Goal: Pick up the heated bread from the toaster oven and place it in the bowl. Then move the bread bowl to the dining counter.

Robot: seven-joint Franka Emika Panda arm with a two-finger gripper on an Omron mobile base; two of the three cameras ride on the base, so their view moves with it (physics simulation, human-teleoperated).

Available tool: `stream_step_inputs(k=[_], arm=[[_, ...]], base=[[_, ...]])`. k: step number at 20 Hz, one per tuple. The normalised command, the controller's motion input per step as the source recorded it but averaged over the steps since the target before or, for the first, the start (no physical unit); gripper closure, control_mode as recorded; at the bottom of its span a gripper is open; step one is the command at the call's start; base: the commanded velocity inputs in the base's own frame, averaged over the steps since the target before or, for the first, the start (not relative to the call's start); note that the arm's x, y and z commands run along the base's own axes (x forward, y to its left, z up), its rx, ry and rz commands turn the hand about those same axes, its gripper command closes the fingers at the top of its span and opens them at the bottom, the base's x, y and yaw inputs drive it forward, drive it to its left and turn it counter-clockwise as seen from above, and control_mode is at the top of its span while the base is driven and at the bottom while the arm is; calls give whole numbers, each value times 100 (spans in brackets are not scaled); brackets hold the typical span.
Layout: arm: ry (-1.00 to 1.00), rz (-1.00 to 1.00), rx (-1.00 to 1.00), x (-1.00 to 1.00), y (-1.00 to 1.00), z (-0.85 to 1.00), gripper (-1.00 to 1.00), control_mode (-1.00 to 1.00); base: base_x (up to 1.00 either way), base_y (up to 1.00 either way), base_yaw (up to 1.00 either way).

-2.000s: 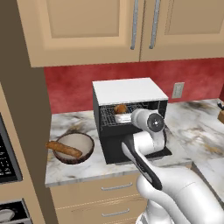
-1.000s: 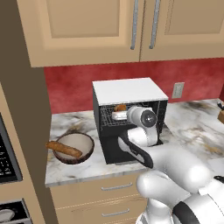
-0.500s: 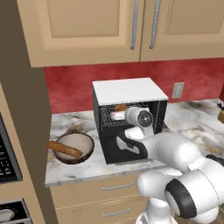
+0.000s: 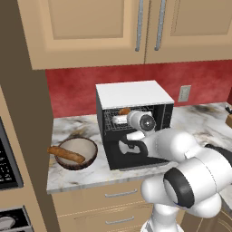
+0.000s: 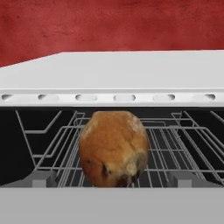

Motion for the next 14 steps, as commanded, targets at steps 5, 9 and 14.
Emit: stream_step_inputs(k=[5, 9, 14], arm=[[0, 0, -1, 17, 5, -13, -100, -100], [0, 0, 0, 23, 0, -13, -100, -100], [0, 0, 0, 14, 0, -11, -100, -100]], base=[[0, 0, 0], [0, 0, 0], [0, 0, 0]])
